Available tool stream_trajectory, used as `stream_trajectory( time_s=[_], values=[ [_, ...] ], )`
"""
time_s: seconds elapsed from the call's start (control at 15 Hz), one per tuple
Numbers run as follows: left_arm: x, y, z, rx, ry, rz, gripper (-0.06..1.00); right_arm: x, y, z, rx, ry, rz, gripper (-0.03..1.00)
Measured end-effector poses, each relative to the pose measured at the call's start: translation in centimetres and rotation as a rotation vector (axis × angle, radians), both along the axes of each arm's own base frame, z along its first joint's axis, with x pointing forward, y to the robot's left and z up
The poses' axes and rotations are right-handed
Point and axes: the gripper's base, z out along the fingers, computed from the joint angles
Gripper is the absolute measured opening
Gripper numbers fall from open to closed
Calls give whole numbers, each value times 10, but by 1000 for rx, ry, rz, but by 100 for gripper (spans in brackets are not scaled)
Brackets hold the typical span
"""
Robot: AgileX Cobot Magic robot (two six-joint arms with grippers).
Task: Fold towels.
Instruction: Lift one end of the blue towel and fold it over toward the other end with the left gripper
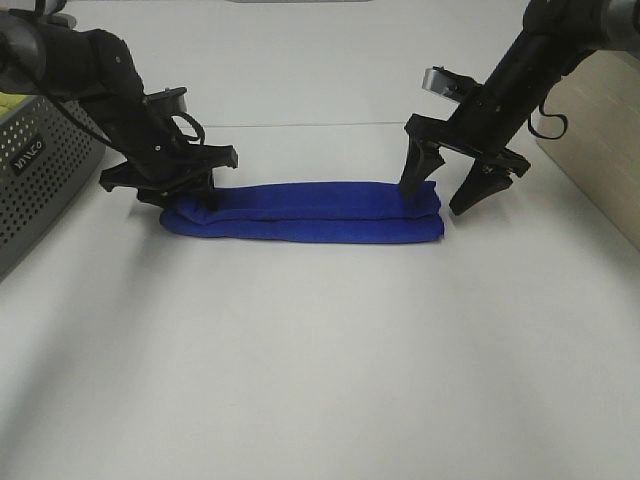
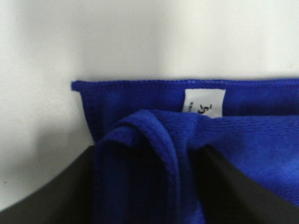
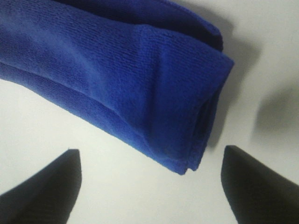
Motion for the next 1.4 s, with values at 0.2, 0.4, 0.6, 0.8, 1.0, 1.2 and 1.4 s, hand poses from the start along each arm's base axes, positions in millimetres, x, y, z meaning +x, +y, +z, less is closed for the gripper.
stream_trajectory(
  time_s=[0.2, 0.4, 0.6, 0.8, 1.0, 1.2, 1.4],
  values=[
    [0, 0, 1, -6, 0, 3, 11, 0, 0, 0, -2, 0, 1, 79],
    [-3, 7, 17, 86, -9, -51, 11, 0, 0, 0, -2, 0, 1, 79],
    [-5, 14, 69, 170, -46, -94, 11, 0, 0, 0, -2, 0, 1, 79],
    [-3, -2, 121, 62, -89, -92, 11, 0, 0, 0, -2, 0, 1, 79],
    [-12, -53, 141, -118, -115, -139, 11, 0, 0, 0, -2, 0, 1, 79],
    [-17, -97, 119, -179, -124, -138, 11, 0, 0, 0, -2, 0, 1, 79],
    [-16, -124, 78, -203, -95, -108, 12, 0, 0, 0, -2, 0, 1, 79]
  ],
)
